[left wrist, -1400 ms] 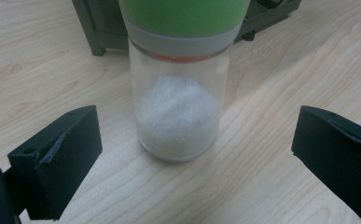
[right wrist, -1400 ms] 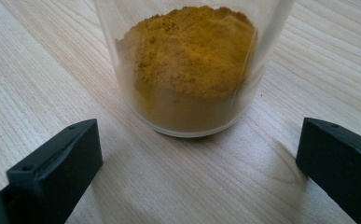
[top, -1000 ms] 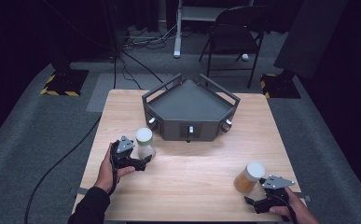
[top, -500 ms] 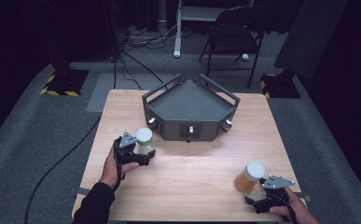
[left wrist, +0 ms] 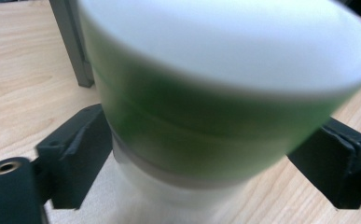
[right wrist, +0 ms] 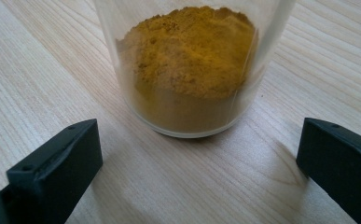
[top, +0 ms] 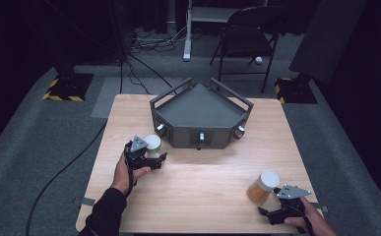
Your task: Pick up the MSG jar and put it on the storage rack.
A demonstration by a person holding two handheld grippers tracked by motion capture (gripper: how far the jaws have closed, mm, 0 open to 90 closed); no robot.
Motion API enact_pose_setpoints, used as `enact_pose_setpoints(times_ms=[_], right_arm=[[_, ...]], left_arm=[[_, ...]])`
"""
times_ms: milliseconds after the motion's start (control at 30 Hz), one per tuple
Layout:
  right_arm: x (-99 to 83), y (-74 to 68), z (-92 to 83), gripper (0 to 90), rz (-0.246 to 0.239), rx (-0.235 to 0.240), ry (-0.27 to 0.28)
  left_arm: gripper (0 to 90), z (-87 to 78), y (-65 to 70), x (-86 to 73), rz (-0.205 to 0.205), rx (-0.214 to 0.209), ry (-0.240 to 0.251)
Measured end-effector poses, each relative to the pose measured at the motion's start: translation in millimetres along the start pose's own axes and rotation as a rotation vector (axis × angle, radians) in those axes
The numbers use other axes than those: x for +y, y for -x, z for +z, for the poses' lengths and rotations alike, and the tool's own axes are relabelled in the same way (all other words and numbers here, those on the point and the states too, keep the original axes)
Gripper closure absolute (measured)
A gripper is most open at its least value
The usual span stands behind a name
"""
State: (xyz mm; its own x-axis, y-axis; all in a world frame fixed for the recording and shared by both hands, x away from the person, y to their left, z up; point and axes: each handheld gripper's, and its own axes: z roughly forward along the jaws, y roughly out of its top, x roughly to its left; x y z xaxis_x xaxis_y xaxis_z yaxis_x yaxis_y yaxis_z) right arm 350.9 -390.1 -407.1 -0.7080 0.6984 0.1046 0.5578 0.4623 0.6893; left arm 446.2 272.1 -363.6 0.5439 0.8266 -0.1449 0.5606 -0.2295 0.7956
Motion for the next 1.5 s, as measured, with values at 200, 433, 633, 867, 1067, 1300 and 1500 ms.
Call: enact_pose_setpoints(times_ms=[200, 433, 633, 867, 1067, 1300, 1500], right_arm=[[0.0, 0.0, 0.0, 0.0, 0.0, 0.0, 0.0], [0.0, 0.1, 0.0, 0.0, 0.0, 0.0, 0.0], [0.0, -0.3, 0.0, 0.0, 0.0, 0.0, 0.0], [0.0, 0.4, -0.1, 0.0, -0.003, 0.003, 0.0], [0.0, 0.3, -0.1, 0.0, -0.002, 0.003, 0.0], [-0.1, 0.2, -0.1, 0.0, -0.002, 0.002, 0.0], [-0.1, 0.2, -0.1, 0.0, -0.002, 0.002, 0.0]], left_arm=[[24.2, 2.1, 0.1, -0.4, 0.009, 0.017, 0.009], [32.9, 4.2, 3.4, -5.1, 0.052, 0.041, 0.021], [33.5, 2.8, 6.3, -3.5, 0.07, 0.053, 0.015], [33.7, 0.6, 3.8, -2.4, 0.081, 0.041, 0.015], [34.6, -1.7, -0.1, 1.1, 0.083, 0.022, 0.021], [34.9, -2.2, 0.9, 3.0, 0.076, 0.036, 0.022], [35.0, -7.5, 1.2, 4.5, 0.066, 0.048, 0.033]])
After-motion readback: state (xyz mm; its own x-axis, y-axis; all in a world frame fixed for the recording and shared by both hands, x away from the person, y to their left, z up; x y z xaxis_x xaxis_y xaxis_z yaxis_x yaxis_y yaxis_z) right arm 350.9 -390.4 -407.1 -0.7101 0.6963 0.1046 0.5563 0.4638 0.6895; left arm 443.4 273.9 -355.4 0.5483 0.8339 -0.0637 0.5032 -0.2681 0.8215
